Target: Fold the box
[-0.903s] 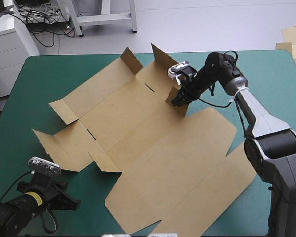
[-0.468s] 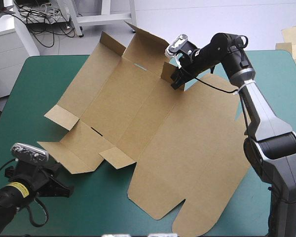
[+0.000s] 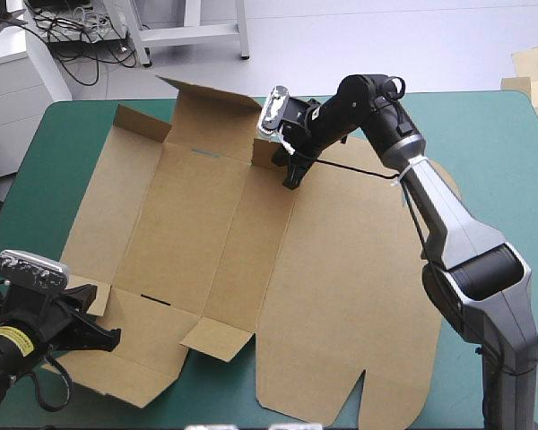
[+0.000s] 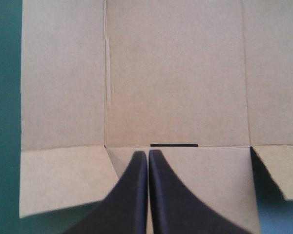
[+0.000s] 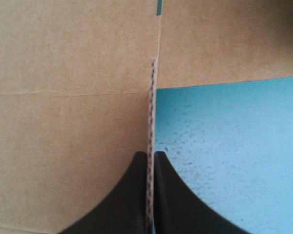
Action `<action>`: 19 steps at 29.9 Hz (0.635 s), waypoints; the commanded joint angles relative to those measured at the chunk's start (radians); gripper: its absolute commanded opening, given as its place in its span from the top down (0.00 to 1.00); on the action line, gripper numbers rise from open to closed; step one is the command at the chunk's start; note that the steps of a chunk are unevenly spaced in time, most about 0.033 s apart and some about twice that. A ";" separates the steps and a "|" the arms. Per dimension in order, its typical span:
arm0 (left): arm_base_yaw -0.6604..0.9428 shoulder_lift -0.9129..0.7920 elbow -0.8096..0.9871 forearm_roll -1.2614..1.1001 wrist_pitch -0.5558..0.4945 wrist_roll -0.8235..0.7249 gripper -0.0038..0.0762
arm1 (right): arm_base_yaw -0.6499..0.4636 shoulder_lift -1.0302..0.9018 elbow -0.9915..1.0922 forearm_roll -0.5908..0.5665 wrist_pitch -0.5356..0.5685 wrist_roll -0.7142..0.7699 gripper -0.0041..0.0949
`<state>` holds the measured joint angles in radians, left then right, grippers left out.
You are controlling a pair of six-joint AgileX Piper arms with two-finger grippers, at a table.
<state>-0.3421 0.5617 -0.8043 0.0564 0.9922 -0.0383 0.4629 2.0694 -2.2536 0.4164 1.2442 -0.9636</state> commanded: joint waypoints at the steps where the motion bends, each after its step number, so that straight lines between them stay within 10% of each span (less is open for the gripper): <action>1: 0.000 0.005 -0.033 0.008 -0.035 -0.002 0.96 | 0.039 -0.071 -0.032 -0.050 0.009 -0.040 0.98; 19: 0.000 0.005 -0.033 0.015 -0.033 -0.002 0.96 | 0.094 -0.070 0.126 -0.051 0.009 -0.201 0.98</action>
<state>-0.3421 0.5617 -0.8043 0.0605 1.0148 -0.0383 0.5573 2.0694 -2.1434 0.3298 1.2400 -1.1145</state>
